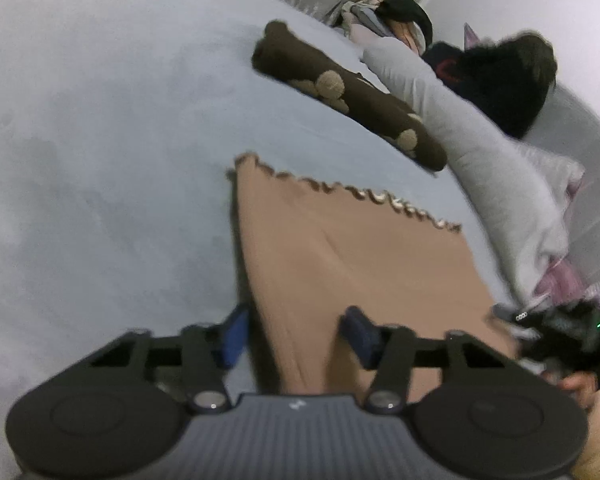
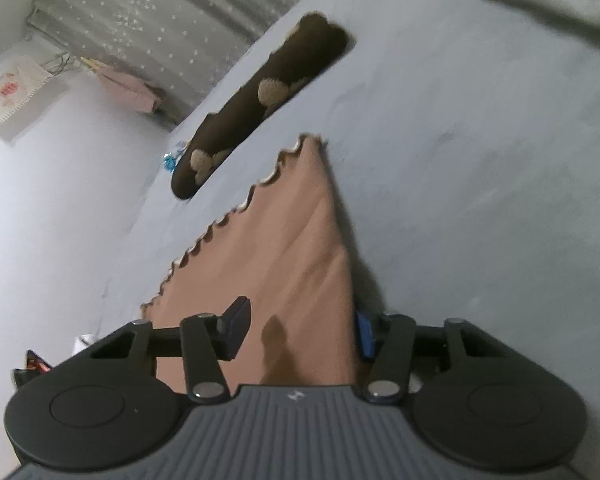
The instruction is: Fold clothes
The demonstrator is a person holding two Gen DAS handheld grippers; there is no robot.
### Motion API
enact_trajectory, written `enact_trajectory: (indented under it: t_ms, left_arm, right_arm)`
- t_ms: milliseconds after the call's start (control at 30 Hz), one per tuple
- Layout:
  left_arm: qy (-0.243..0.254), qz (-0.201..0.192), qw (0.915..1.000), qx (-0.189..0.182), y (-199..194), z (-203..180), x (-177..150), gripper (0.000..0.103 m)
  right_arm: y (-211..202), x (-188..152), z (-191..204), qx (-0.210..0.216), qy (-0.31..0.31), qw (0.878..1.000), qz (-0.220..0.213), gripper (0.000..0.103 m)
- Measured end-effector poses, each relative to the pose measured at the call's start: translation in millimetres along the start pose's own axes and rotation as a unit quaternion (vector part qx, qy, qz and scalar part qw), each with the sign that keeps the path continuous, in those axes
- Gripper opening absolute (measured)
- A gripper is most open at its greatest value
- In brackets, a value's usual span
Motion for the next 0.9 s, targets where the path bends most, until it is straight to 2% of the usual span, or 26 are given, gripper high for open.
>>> enact_trajectory:
  t_ms: [133,200,267,300,367,467,667,900]
  left_arm:
    - [-0.078,-0.001,0.9961,-0.040,11,8,-8,0.030]
    - [-0.089,-0.012,0.9951,-0.040,15,5,-11,0.026]
    - [-0.095,-0.025,0.9945,-0.037,19,1,-13,0.022]
    - [-0.094,-0.032,0.9945,-0.032,21,-1,-13,0.021]
    - [-0.089,-0.046,0.9948,-0.021,24,-8,-12,0.020]
    - [-0.076,-0.058,0.9954,-0.003,19,-18,-9,0.017]
    - [-0.018,-0.075,0.9970,0.007,0,-55,16,0.016]
    - [0.033,-0.110,0.9933,0.012,1,-98,76,0.016]
  right_arm:
    - [10,2,4,0.015,0.013,1.000,0.022,0.055]
    - [13,1,7,0.019,0.002,0.999,0.030,0.055]
    - [19,-1,10,0.023,-0.008,0.999,0.034,0.047]
    - [22,-1,11,0.025,-0.011,0.999,0.035,0.045]
    - [30,-3,12,0.026,-0.009,0.999,0.034,0.029]
    - [33,-4,17,0.021,-0.023,0.999,0.030,0.023]
    - [11,11,44,0.042,-0.078,0.996,0.022,0.017]
    - [7,48,85,0.061,-0.138,0.988,-0.010,0.017]
Point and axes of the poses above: each gripper's, at about its wrist camera, not at the fingertips, and y roughly the way its jaws point, z to its left, x to its top, the point moved 5 cm from there along y, roughly the way its jaws point, and after that the axes turned 8 degrees about -z, right-handed, at the moved point
